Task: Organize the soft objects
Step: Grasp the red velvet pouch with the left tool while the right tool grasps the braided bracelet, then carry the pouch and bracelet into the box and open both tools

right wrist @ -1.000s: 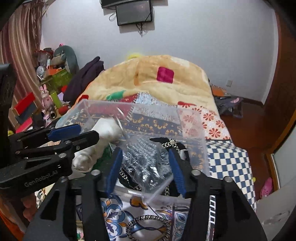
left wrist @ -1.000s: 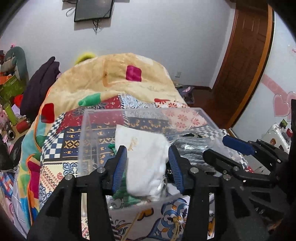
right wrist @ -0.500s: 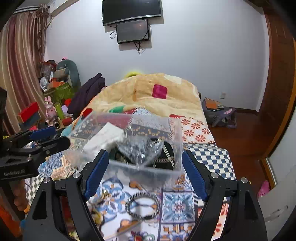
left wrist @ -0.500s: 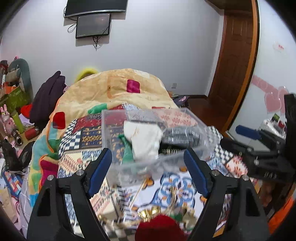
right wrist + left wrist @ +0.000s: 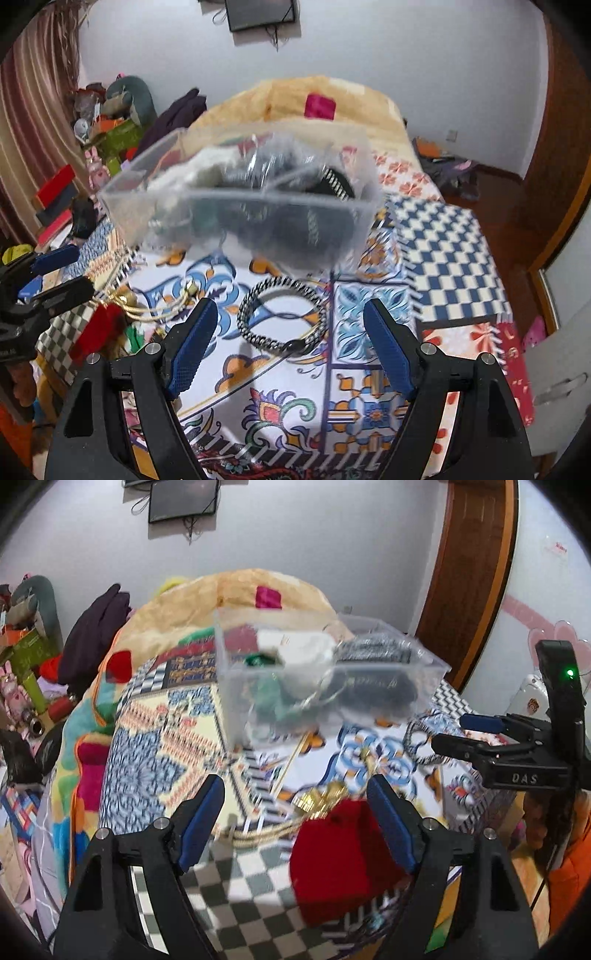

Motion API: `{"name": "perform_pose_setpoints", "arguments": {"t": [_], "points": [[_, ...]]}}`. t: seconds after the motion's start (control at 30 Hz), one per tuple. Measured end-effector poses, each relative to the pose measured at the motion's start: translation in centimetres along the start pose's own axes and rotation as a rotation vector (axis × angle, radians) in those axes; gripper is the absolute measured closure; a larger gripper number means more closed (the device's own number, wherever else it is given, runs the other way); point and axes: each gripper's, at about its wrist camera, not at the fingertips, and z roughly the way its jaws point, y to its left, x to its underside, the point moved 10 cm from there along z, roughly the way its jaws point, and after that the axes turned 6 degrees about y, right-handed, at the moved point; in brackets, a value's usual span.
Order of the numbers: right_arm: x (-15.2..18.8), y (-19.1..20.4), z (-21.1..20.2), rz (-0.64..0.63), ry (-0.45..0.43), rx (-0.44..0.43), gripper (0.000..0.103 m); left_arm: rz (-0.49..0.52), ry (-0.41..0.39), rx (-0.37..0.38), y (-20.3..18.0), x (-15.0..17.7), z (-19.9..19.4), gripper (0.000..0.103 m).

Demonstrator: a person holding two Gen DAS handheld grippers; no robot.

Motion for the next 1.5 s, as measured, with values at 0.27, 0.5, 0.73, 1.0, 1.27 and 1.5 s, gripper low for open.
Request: {"name": "perform_pose_setpoints", "arguments": {"t": [0.27, 0.5, 0.73, 1.0, 1.27, 1.5], "points": [[0.8, 0.6, 1.2, 0.011, 0.045, -0.005, 0.036, 0.012, 0.073, 0.035, -0.7, 2.7, 1.3, 0.054], [1.0, 0.9, 1.4, -0.004, 0.048, -0.009, 0.063, 0.01, 0.082, 0.06, -1.2, 3.1, 1.6, 0.081], [1.1, 1.9, 1.6, -0.022, 0.044, -0.028, 0.091, 0.001, 0.052, 0.055, -1.1, 2.9, 0.7, 0.091], [0.2, 1.1, -0.2, 0.008, -0.022, -0.057, 0.092, -0.019, -0.038, 0.05, -0.8, 0.4, -2.1, 0.092], [-1.9, 1.3, -4.2, 0.003, -0.139, -0.059, 0.092, -0.035, -0.141, 0.028, -0.4, -3.5, -4.5, 0.092], [-4.5, 1.2, -6.9, 0.009, -0.227, -0.04, 0.092, -0.045, -0.215, 0.029, -0.8, -7.8, -5.6, 0.092]]}}
